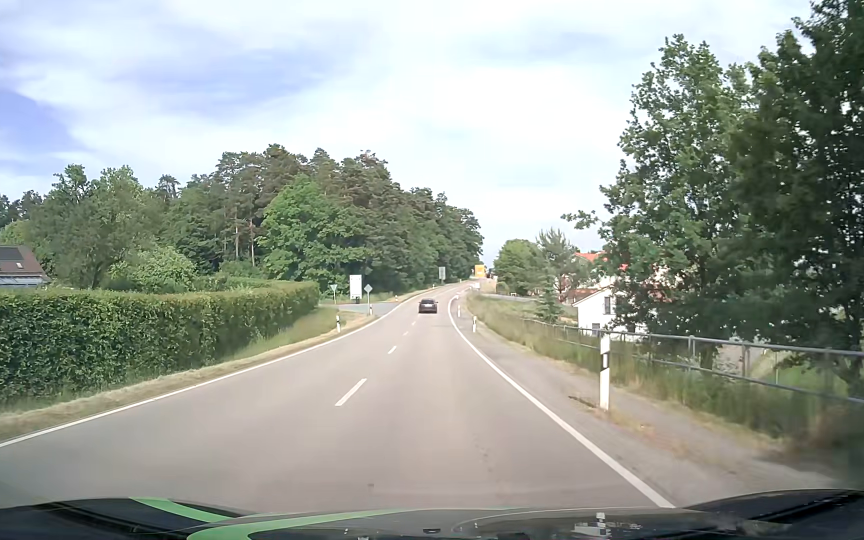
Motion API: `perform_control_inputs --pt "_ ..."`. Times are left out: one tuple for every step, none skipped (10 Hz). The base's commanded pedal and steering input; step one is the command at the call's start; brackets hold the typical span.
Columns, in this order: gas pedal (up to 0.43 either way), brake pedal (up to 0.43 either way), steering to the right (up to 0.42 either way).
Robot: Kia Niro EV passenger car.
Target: Follow the waypoints while adhering to traffic rules and regulations
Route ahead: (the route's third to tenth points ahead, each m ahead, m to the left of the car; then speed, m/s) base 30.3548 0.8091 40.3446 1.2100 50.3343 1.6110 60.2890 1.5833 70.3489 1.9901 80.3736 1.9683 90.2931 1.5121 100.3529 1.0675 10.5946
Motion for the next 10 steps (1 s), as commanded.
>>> perform_control_inputs --pt "0.287 0.000 -0.022" --pt "0.287 0.000 -0.022" --pt "0.287 0.000 -0.021" --pt "0.287 0.000 -0.020" --pt "0.268 0.000 -0.018" --pt "0.268 0.000 -0.013" --pt "0.268 0.000 -0.011" --pt "0.268 0.000 -0.010" --pt "0.268 0.000 -0.009" --pt "0.268 0.000 -0.007"
